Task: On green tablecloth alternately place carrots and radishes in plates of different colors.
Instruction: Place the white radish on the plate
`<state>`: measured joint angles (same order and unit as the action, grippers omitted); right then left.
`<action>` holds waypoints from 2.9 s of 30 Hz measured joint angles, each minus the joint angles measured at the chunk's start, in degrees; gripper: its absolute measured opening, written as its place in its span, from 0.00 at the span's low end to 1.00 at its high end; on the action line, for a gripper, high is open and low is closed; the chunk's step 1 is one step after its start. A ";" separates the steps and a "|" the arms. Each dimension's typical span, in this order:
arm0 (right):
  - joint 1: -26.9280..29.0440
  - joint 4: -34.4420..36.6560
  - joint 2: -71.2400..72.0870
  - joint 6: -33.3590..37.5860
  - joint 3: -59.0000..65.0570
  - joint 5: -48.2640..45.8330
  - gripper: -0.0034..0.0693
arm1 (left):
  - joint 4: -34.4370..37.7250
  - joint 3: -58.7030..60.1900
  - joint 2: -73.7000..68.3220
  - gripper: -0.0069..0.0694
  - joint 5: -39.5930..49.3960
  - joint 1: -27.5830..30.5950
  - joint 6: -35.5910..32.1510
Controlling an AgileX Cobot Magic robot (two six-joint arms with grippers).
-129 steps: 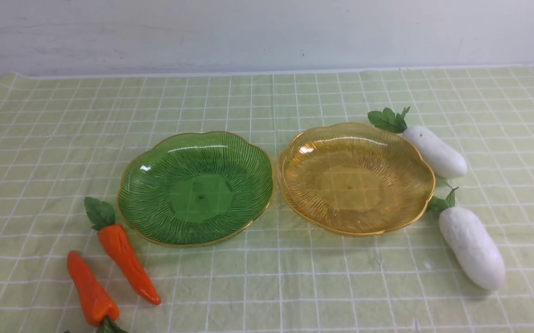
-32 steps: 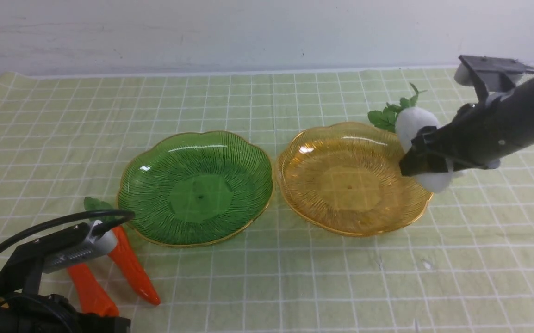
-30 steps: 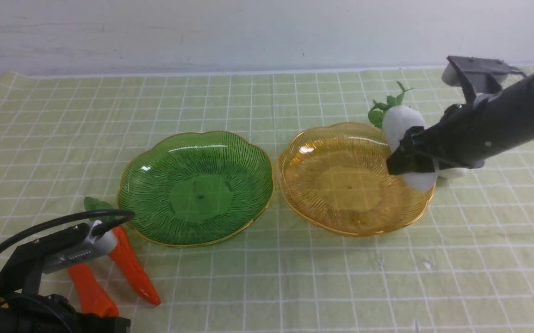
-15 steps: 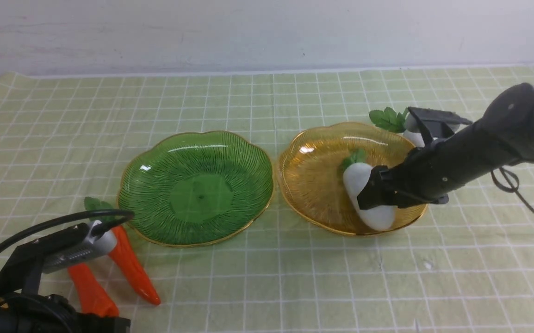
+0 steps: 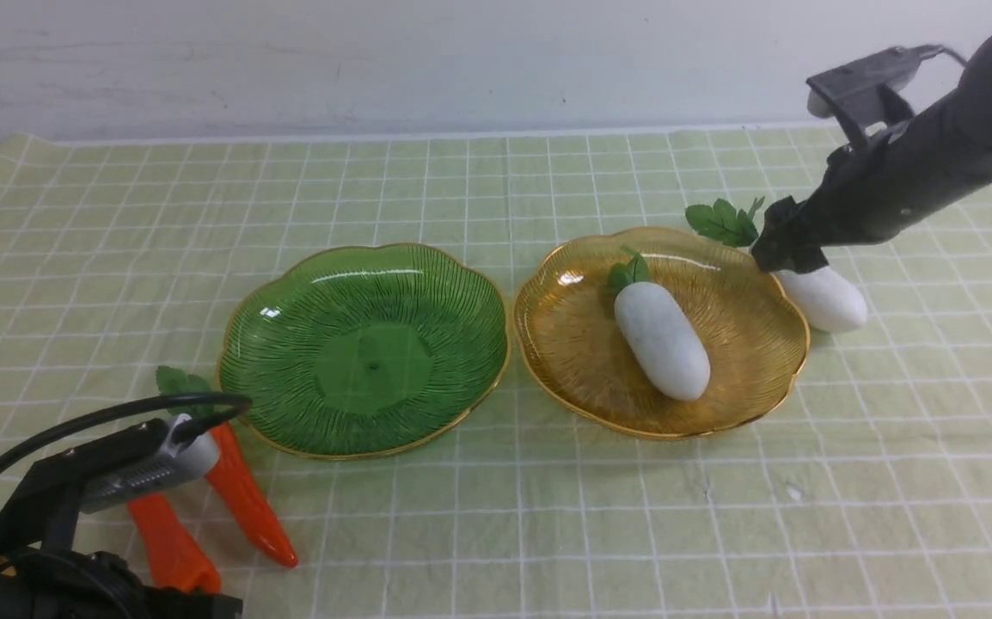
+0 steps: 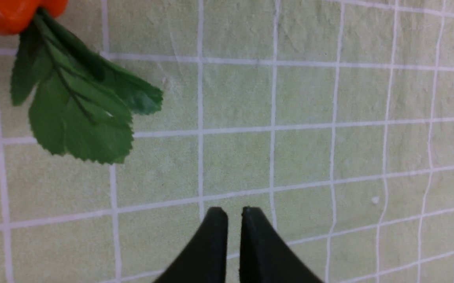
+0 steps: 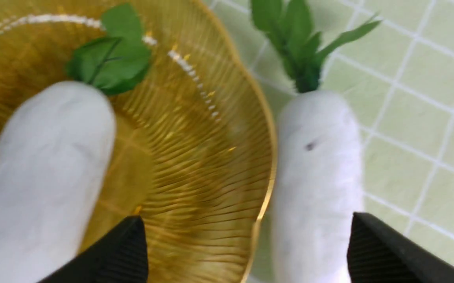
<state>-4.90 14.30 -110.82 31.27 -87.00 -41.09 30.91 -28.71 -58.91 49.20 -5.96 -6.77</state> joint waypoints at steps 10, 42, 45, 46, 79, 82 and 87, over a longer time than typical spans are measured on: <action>2.75 -4.63 -4.86 -9.62 -0.02 4.85 0.85 | 0.00 0.00 0.00 0.14 -0.43 0.00 0.00; 2.79 -14.72 -10.67 -12.62 -8.88 -8.15 0.71 | 0.05 0.00 0.00 0.14 -1.36 0.00 0.00; 2.79 -15.50 -9.31 -17.05 -14.00 -16.52 0.71 | 0.05 0.00 0.00 0.14 -1.36 0.00 0.00; 2.79 -14.30 -8.58 -20.88 -17.59 -22.77 0.71 | 0.05 0.00 0.00 0.14 -1.36 0.00 0.00; -5.13 0.08 2.65 -28.00 -3.54 -29.26 0.99 | -6.74 0.00 -0.22 0.64 -9.13 0.00 1.94; -5.13 -0.31 9.75 -28.00 3.48 -29.31 0.96 | -7.97 0.00 -1.49 0.69 -12.82 0.00 4.63; -5.13 -0.42 19.94 -28.00 13.13 -29.43 0.87 | -13.67 0.00 -7.15 0.71 -20.52 0.00 11.45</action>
<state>-10.04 13.88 -90.87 3.27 -73.87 -70.52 17.24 -28.71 -66.05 28.68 -5.96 4.68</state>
